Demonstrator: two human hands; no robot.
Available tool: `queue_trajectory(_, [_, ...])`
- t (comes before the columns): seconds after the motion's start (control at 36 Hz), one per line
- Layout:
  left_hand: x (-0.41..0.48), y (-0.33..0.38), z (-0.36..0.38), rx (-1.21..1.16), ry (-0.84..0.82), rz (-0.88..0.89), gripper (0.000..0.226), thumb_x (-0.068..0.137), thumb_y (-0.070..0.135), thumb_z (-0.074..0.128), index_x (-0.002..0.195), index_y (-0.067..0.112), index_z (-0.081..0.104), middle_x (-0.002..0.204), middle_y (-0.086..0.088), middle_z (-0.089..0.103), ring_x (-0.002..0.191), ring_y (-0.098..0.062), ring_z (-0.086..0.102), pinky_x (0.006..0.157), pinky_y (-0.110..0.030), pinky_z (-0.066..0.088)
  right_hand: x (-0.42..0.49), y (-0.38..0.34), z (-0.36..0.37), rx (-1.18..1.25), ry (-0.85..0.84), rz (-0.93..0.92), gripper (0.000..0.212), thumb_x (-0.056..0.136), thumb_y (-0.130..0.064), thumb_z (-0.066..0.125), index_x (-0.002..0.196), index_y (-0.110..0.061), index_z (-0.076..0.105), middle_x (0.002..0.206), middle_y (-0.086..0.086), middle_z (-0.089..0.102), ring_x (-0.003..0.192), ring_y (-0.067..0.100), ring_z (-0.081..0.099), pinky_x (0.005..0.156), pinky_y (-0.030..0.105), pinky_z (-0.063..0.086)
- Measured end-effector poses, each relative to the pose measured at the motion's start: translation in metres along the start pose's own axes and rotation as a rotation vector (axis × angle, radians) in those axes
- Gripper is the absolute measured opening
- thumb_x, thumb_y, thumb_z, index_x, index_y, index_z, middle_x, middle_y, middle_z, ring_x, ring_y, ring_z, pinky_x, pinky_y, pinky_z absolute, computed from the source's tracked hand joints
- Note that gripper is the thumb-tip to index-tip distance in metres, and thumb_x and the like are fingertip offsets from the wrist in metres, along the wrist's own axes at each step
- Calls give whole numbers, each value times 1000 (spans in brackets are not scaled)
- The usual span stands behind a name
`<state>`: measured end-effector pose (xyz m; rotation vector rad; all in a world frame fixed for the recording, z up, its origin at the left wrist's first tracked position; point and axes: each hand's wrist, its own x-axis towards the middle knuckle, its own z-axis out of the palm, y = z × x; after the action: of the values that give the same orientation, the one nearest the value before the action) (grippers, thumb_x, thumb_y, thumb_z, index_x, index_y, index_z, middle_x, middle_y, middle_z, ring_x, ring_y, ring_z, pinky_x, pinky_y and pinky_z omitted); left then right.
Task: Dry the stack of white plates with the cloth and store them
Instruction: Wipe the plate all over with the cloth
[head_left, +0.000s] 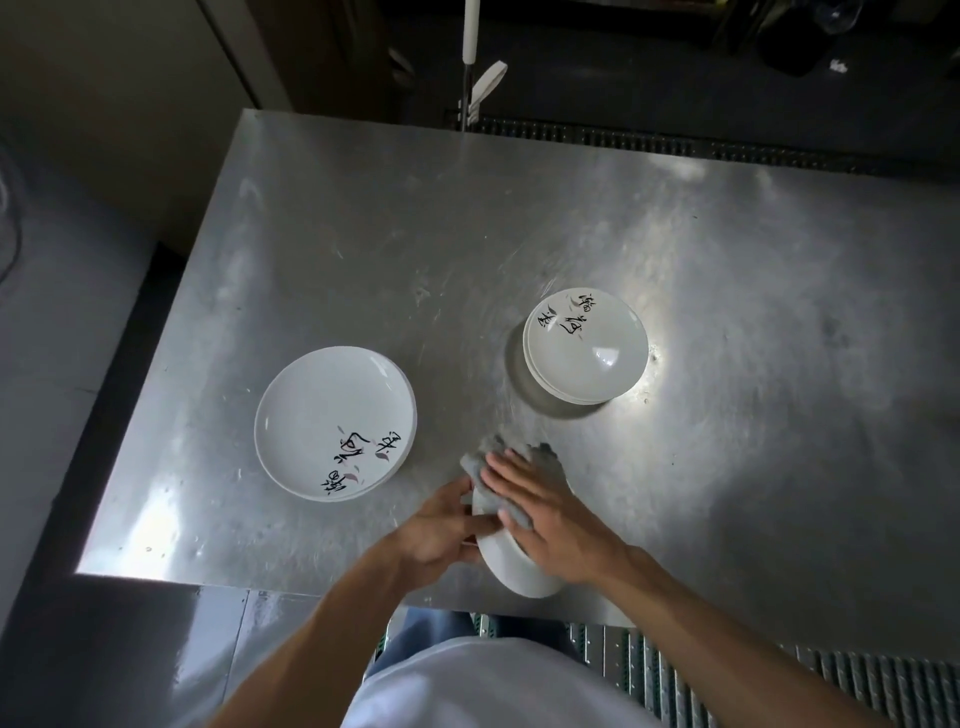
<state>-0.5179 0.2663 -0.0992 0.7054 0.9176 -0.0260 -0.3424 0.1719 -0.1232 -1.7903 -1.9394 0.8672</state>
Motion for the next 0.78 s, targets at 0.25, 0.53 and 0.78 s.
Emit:
queue_trajectory(0.25, [0, -12, 16, -230, 135, 101, 61, 79, 9, 71, 136, 1, 50, 131, -33, 60, 110, -44, 65, 96, -70, 50, 11, -5, -16, 368, 108, 396, 49, 107, -34, 41, 155, -29, 33, 159, -27, 21, 145, -15, 11, 124, 26, 15])
queue_trajectory(0.53, [0, 0, 1, -73, 44, 68, 46, 90, -7, 66, 133, 7, 56, 125, -26, 67, 105, -36, 70, 85, -48, 61, 17, -13, -28, 128, -9, 177, 48, 108, -29, 42, 154, -17, 37, 165, -6, 21, 154, 8, 10, 125, 34, 18])
queue_trajectory(0.78, [-10, 1, -1, -4, -50, -20, 43, 88, -5, 68, 124, 19, 67, 109, -6, 73, 93, -21, 72, 68, -30, 59, 16, 0, -30, 90, -74, 232, 52, 108, -35, 39, 157, -22, 30, 164, -14, 13, 153, 6, 13, 125, 32, 15])
